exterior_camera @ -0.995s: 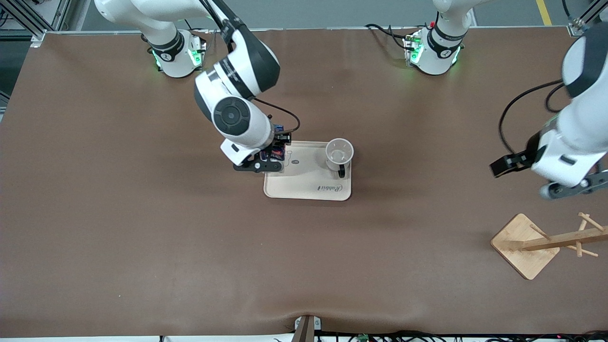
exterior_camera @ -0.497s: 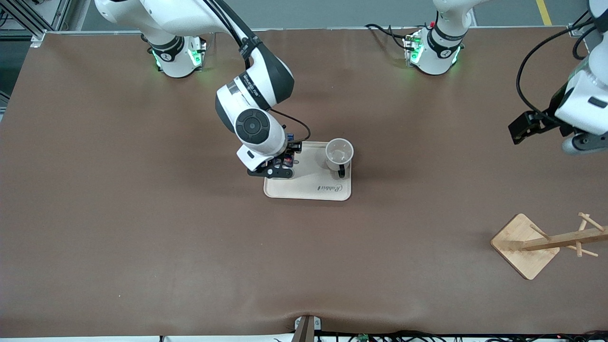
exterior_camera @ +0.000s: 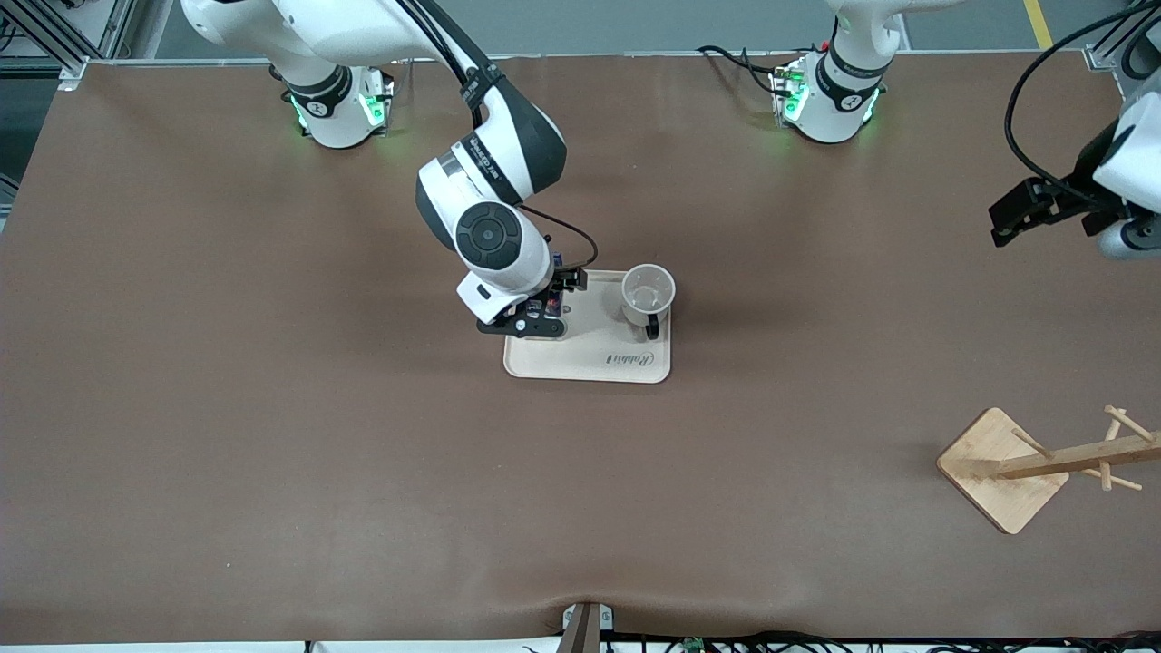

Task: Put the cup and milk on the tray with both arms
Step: 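Lower the milk carton onto the tray beside the mug with the right gripper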

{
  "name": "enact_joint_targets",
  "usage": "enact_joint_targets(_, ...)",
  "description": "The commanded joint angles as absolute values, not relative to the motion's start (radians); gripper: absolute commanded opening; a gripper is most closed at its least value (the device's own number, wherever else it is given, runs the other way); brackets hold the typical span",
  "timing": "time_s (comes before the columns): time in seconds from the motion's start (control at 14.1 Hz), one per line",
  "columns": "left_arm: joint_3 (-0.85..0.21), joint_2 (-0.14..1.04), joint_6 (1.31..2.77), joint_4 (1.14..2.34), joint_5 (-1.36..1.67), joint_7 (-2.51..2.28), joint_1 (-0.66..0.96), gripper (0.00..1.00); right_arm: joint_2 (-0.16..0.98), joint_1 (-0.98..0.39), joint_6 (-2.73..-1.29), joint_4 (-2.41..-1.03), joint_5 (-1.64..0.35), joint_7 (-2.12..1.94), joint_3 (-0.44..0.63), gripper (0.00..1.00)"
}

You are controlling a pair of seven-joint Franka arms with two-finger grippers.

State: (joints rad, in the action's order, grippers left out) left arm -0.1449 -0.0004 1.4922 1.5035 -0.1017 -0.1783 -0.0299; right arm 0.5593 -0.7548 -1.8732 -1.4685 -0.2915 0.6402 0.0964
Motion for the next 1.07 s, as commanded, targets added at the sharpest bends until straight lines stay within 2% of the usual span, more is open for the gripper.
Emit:
enact_joint_targets(0.0, -0.089, -0.106, 1.532, 1.629, -0.052, -0.160, 0.015, 1.00, 0.558, -0.735, -1.771, -1.370, -0.296, 0.644, 0.107, 1.00)
enact_joint_targets(0.21, -0.090, -0.155, 1.565, 1.698, -0.032, -0.140, 0.026, 1.00, 0.549, -0.666, -1.663, -1.270, -0.288, 0.637, 0.112, 1.00)
enact_joint_targets(0.43, -0.100, -0.147, 1.562, 1.686, -0.005, -0.141, 0.025, 1.00, 0.529, -0.565, -1.513, -1.149, -0.264, 0.551, 0.115, 1.00)
enact_joint_targets(0.57, -0.100, -0.143, 1.560, 1.686, -0.006, -0.143, 0.025, 1.00, 0.512, -0.505, -1.421, -1.079, -0.174, 0.477, 0.118, 1.00)
enact_joint_targets(0.71, -0.104, -0.141, 1.562, 1.684, -0.005, -0.161, 0.029, 1.00, 0.479, -0.454, -1.410, -1.074, -0.063, 0.427, 0.127, 1.00)
enact_joint_targets(0.99, -0.126, -0.152, 1.555, 1.690, -0.003, -0.164, 0.028, 1.00, 0.401, -0.295, -1.408, -1.094, -0.058, 0.345, 0.127, 1.00)
